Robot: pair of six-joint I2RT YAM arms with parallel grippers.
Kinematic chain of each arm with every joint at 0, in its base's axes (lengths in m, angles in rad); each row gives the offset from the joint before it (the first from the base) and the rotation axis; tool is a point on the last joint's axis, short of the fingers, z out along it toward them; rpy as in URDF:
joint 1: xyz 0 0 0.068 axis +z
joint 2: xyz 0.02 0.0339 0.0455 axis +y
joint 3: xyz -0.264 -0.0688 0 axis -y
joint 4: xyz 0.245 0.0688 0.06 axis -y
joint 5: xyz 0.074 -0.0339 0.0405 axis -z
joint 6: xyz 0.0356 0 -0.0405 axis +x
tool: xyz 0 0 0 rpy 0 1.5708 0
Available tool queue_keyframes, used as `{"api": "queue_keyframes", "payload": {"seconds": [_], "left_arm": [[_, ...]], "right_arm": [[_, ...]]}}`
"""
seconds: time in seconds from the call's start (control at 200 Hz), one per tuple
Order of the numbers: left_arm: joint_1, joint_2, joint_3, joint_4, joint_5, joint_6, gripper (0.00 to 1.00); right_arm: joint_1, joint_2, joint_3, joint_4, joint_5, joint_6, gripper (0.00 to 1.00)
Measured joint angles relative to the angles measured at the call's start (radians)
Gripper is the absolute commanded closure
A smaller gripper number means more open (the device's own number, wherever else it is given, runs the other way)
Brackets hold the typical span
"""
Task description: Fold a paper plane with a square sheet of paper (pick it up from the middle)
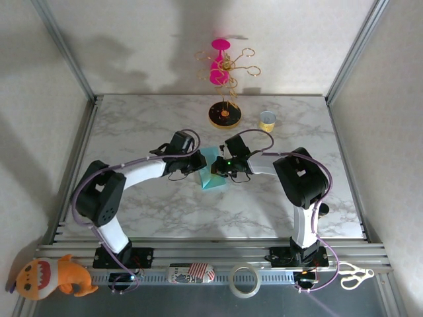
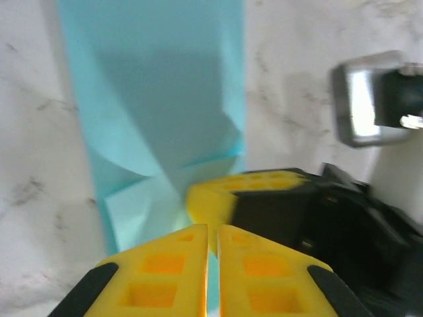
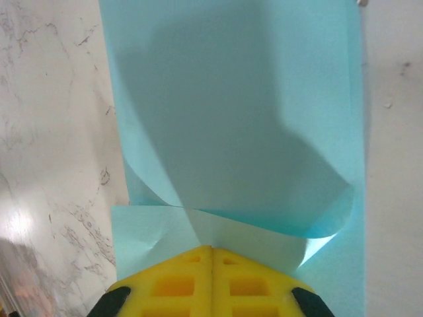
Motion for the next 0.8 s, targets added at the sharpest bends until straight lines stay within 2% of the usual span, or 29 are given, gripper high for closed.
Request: {"api": "queue_keyframes", "payload": {"seconds": [0.29, 0.801], "left_arm": [[-0.095, -0.005, -0.051, 0.024, -0.002, -0.075, 0.91], [-0.102, 0.061, -0.084, 0.054, -0.005, -0.103, 0.92]], "right_arm": [[0.0, 0.002, 0.004, -0.01, 0.0, 0.008, 1.0], [0.0, 0.009, 0.023, -0.041, 0.0, 0.022, 1.0]]}}
